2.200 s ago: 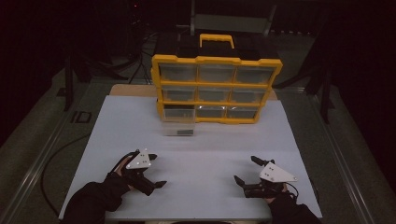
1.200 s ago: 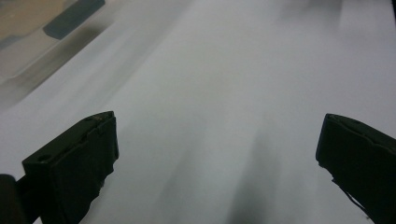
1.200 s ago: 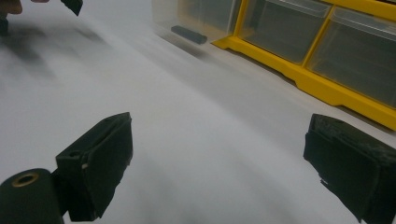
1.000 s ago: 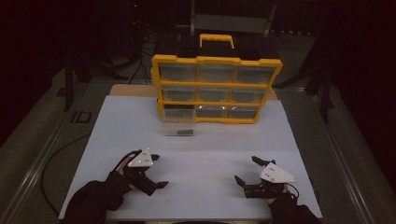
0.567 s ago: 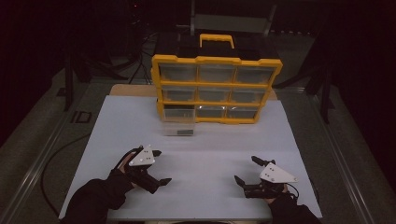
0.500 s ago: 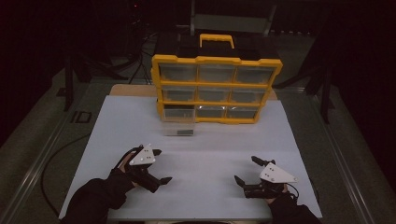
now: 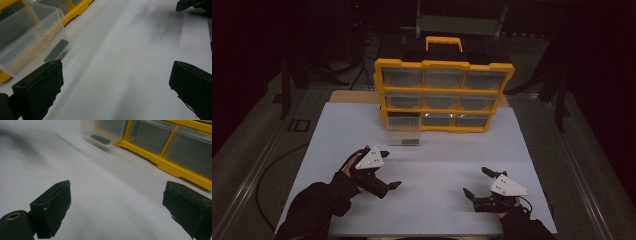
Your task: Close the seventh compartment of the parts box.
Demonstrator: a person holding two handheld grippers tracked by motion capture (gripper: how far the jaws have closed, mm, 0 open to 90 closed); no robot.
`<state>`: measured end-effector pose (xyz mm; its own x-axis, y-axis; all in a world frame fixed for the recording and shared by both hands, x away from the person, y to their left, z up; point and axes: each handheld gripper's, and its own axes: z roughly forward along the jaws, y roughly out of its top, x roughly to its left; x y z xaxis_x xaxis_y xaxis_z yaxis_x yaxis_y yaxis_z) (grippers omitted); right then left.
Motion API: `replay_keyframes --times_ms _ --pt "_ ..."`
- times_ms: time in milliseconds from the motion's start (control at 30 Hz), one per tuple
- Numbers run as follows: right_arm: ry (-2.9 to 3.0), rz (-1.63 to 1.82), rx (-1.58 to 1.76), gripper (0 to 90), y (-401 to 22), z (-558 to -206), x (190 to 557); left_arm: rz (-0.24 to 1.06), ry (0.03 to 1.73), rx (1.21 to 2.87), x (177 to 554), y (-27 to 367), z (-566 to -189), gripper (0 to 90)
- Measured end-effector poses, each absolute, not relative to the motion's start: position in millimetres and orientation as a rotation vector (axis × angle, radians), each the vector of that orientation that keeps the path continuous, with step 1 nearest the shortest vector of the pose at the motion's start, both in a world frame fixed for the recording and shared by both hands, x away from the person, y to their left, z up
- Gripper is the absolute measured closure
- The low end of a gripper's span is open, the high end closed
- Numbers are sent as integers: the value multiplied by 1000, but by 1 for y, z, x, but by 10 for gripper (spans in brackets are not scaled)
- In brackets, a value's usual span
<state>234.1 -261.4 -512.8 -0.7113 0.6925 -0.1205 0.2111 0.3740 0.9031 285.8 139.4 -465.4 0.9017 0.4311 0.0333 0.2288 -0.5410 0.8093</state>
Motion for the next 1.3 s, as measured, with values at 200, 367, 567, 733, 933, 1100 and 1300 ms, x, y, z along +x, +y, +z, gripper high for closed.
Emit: replay_keyframes --times_ms 200,367,567,733,933,1100,1300 --pt "2152 1309 780 81 -261 -513 234 321 486 2156 291 132 -455 0" --pt "2152 1310 780 81 -262 -513 234 348 518 2139 294 127 -450 0" --pt "2147 1317 790 82 -261 -513 234 363 536 2133 295 121 -450 0" --pt "2148 1314 786 81 -261 -513 234 346 543 2135 297 115 -456 0" --pt "2152 1308 782 81 -262 -513 234 348 556 2119 298 107 -468 0" --pt "2151 1310 782 82 -262 -513 234 356 577 2124 300 101 -480 0" --pt "2153 1308 783 81 -262 -513 234 370 604 2129 301 97 -495 0"
